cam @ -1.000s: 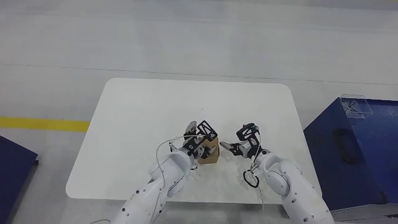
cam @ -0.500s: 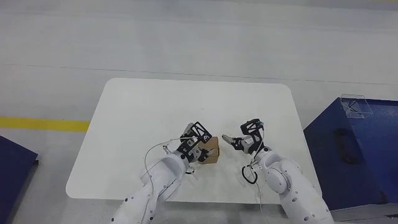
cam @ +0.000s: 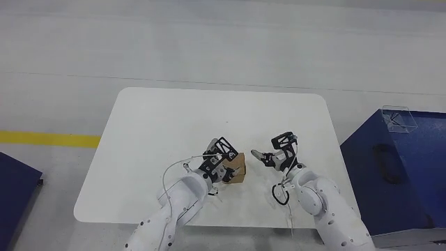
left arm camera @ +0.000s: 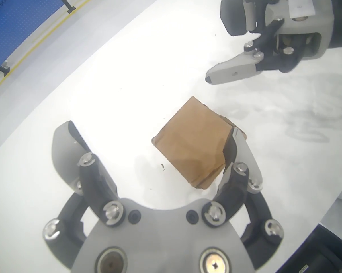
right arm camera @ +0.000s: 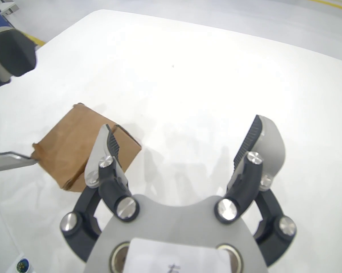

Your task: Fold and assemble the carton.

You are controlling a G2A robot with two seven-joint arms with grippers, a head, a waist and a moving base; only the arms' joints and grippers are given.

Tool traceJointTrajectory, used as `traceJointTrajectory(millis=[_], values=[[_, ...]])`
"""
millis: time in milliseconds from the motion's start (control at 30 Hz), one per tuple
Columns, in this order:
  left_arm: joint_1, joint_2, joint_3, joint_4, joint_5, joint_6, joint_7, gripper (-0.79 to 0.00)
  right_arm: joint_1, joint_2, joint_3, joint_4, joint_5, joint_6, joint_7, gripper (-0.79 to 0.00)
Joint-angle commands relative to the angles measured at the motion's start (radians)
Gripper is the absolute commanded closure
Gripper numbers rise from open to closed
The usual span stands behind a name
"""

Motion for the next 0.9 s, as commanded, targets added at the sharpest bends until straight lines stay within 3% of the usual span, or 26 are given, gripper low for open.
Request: traceJointTrajectory(millis=[0,100,200,300,367,533,800,867], values=[[-0.045,0.003,-0.006,-0.002,-0.002,-0.106,0.013,-0.785,0.01,0.004,0.026,0.006,0.028,-0.036,0.018,-0.785],[-0.083,0.016,-0.055,-0.018,0.004,-0.204,0.041,-0.785,0.028,0.013,0.071,0.024,0.043,-0.094,0.041,-0.785],[-0.12,0.034,-0.129,0.003,-0.073,-0.398,0.055,-0.785,0.047,0.019,0.093,0.061,0.059,-0.159,0.051,-0.785],[-0.183,0.049,-0.182,0.092,-0.19,-0.63,0.052,-0.785,0.071,0.02,0.095,0.106,0.057,-0.201,0.045,-0.785],[-0.238,0.054,-0.193,0.182,-0.258,-0.736,0.057,-0.785,0.085,0.02,0.09,0.132,0.049,-0.217,0.037,-0.785],[-0.348,0.071,-0.067,0.341,-0.399,-0.736,0.081,-0.785,0.09,0.02,0.087,0.143,0.045,-0.221,0.032,-0.785],[-0.348,0.071,-0.067,0.341,-0.399,-0.736,0.081,-0.785,0.09,0.02,0.087,0.143,0.045,-0.221,0.032,-0.785],[-0.344,0.071,-0.027,0.314,-0.355,-0.736,0.05,-0.785,0.09,0.02,0.087,0.143,0.045,-0.221,0.032,-0.785]])
